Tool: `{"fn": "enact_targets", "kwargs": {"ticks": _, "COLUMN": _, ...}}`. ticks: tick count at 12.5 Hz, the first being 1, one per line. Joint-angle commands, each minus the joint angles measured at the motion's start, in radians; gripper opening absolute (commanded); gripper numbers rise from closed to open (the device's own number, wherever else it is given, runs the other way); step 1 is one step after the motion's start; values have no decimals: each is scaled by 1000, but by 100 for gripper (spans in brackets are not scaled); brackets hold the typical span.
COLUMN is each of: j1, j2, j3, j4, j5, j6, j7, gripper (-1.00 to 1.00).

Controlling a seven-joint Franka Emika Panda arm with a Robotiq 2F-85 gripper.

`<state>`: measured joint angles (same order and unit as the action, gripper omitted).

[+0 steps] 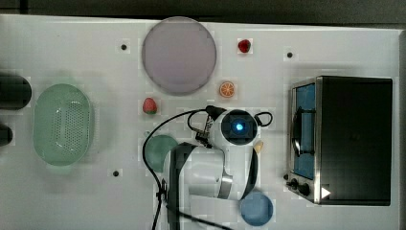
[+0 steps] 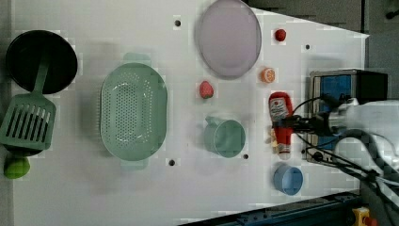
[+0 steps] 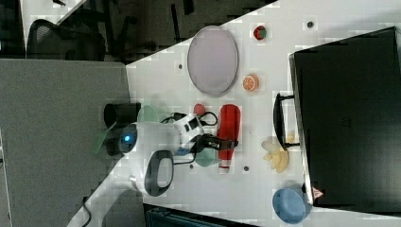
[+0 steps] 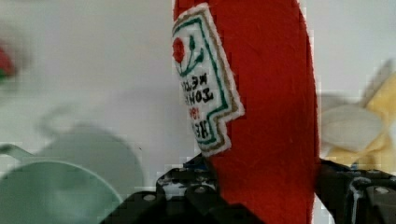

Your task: Pick ketchup from plate and place it on table.

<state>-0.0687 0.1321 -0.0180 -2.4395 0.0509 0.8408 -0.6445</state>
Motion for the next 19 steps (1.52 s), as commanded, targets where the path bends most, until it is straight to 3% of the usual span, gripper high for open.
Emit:
{"fn": "enact_targets", "kwargs": {"ticks": 1, "j1": 10, "j2": 49, "j3": 13, "j4": 27, "j5": 7, "j6": 104, "j7": -10, "gripper": 20}}
{"fn": "enact_targets", "kwargs": {"ticks": 2, "j1": 10, "j2": 84, "j3": 12, "j4": 26, "j5": 7, "j6": 131, "j7": -10, "gripper": 25}}
{"fn": "enact_targets", "kwargs": {"ticks": 5, "j1": 10, "j2": 117, "j3": 12, "j4": 26, "j5": 7, "j6": 186, "j7": -10, "gripper": 88}}
{"fn": "enact_targets", "kwargs": {"ticks": 6, "j1": 10, "j2": 93, "j3": 13, "j4": 31, "j5": 8, "j6": 176, "j7": -8, "gripper": 100}}
{"fn": "enact_targets", "kwargs": {"ticks": 9, "j1": 12, "j2": -41, "j3": 15, "j4": 83, "j5": 13, "j6": 52, "j7": 95, "gripper": 100}}
{"fn": "enact_targets", "kwargs": {"ticks": 13, "j1": 14, "j2": -237, "j3": 26, "j4": 255, "j5": 13, "j6": -288, "j7": 352, "gripper": 100}}
{"fn": "enact_targets", "kwargs": {"ticks": 16, "j1": 16, "j2": -303, "j3": 29, "j4": 402, "j5": 11, "j6": -551, "j7": 541, "gripper": 100}}
{"fn": "enact_targets", "kwargs": {"ticks": 19, "j1": 16, "j2": -314, "j3": 31, "j4": 523, "j5": -42, "j6": -704, "j7": 570, "gripper": 100}}
